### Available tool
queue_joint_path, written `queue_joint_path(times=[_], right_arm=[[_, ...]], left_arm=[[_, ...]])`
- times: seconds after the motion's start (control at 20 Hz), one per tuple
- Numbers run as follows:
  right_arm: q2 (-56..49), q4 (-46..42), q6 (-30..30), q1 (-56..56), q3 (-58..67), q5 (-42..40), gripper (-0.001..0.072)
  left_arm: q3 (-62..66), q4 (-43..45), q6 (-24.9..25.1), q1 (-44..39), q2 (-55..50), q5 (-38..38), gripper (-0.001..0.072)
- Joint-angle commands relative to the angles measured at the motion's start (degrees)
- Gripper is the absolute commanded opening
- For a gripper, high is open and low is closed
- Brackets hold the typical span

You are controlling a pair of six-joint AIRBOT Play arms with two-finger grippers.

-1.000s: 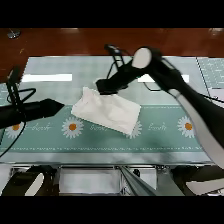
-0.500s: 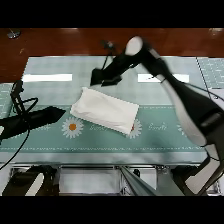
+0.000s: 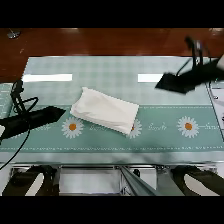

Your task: Fold the shirts.

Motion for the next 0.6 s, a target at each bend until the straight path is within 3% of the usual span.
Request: queue_joint_path(times=[0.0,0.1,0.3,0.55], right_arm=[[9.79,7.98,6.12,-1.75,-30.84,-20.68,0.0625],[6.95,17.66,0.74,-1.73,-36.46,-22.75,0.0625],[-2.95,31.34,-9.77,-0.76,-35.06,-20.52,0.0625],[-16.96,34.14,-11.28,8.39,-26.34,-19.80,0.0624]], left_arm=[[-0.04,0.02,0.13,0.04,-0.90,-0.39,0.0023],[-0.04,0.00,0.13,0.04,-1.88,-0.35,0.0022],[-0.04,0.00,0.13,0.04,-4.24,-0.31,0.0022],[-0.04,0.00,0.31,0.04,-4.92,-0.17,0.0023]])
